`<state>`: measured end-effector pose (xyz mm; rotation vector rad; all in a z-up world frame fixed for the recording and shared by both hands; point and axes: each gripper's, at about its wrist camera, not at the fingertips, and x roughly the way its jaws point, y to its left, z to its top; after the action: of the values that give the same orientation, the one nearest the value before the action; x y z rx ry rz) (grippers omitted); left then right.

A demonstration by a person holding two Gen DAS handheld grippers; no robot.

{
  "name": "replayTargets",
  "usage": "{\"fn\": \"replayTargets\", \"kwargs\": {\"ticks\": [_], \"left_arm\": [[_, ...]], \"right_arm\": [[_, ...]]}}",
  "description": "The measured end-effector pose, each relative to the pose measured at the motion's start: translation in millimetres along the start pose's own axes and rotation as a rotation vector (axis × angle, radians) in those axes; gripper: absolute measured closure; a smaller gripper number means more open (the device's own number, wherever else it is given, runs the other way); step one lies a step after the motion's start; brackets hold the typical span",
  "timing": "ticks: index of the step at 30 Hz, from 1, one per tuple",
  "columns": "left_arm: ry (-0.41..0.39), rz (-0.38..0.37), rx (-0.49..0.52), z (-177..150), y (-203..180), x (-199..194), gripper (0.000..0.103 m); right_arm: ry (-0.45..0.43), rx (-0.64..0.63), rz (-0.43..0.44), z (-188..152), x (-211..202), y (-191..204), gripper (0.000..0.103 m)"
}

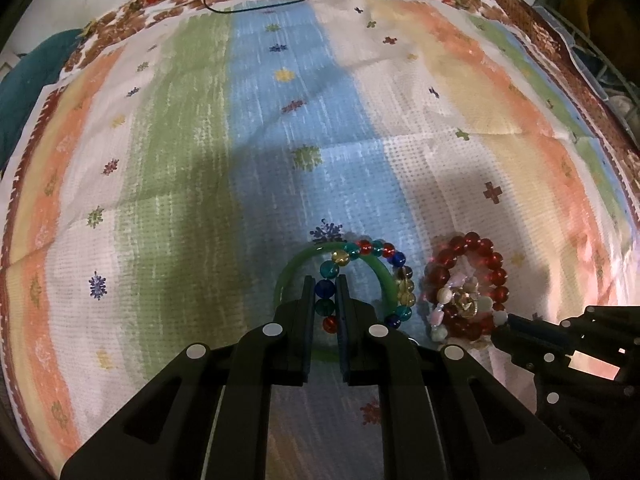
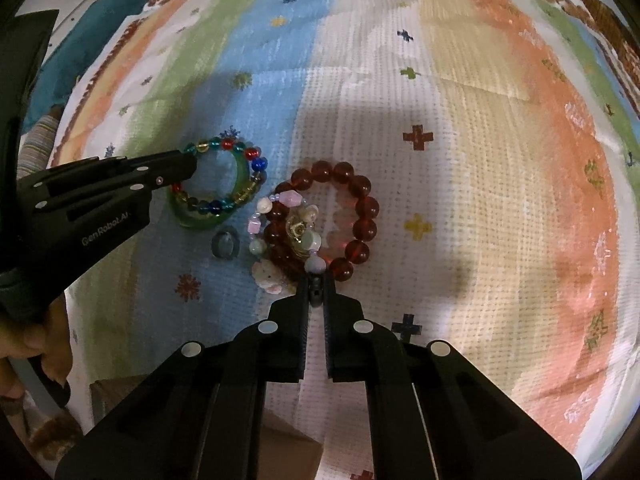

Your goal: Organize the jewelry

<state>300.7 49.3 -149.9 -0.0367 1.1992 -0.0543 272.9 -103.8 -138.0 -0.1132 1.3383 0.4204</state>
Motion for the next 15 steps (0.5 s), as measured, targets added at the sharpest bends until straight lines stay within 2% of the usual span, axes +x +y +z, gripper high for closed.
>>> {"fn": "replayTargets", "kwargs": {"ticks": [15], "left_arm": [[-0.043,-0.012,0.002,-8.2,-4.4,-37.2,0.094]], "right_arm": [[-0.090,-0.045,-0.038,-10.6,-35.8,4.9,0.095]]}}
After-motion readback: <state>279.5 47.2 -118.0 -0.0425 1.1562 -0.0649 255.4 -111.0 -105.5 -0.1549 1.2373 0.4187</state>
